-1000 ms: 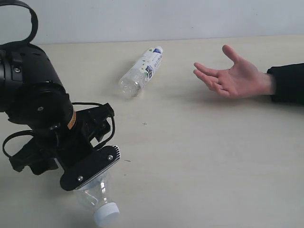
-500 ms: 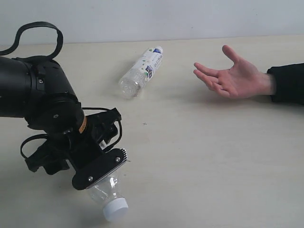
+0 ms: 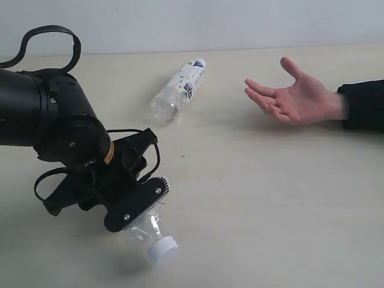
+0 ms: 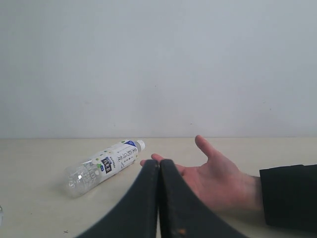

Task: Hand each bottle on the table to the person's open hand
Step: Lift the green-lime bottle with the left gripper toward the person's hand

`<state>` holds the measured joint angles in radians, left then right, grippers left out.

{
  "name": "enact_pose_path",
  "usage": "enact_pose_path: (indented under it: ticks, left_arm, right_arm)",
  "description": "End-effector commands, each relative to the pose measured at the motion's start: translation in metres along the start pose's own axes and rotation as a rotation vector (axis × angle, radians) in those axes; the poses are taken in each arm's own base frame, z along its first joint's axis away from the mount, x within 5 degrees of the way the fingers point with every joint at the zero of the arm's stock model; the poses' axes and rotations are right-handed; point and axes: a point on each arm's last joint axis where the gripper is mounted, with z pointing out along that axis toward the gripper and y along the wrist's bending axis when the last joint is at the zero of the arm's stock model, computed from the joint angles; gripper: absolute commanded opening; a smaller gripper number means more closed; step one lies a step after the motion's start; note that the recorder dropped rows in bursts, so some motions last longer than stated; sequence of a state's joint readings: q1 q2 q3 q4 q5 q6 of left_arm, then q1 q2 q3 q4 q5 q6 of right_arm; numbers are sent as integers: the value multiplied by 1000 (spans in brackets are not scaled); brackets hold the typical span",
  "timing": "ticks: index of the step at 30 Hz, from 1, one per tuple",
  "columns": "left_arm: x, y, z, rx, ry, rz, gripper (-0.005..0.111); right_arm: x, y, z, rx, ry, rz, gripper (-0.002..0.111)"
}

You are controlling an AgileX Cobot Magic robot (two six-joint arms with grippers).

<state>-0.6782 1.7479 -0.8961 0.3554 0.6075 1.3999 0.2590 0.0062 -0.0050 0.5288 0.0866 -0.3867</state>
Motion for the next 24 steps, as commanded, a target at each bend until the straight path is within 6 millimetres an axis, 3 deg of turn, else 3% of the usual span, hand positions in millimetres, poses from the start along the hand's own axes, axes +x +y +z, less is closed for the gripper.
enact_pose_path:
  ticks: [1,7,14,24]
  left_arm:
    - [5,8,-20,-76,-3,-220,0]
    - [5,10,-54,-193,-48,-599,0]
    - [-15,13,-89,-265,-154,-952,0]
    - [-41,43,-139,-277,-392,-1585,0]
  right_arm:
    - [1,-1,0,5,-5,-10,0]
    - [1,-1,0,5,-5,-10,0]
    - [1,-1,0,5,-5,-10,0]
    - [1,-1,0,5,-5,-10,0]
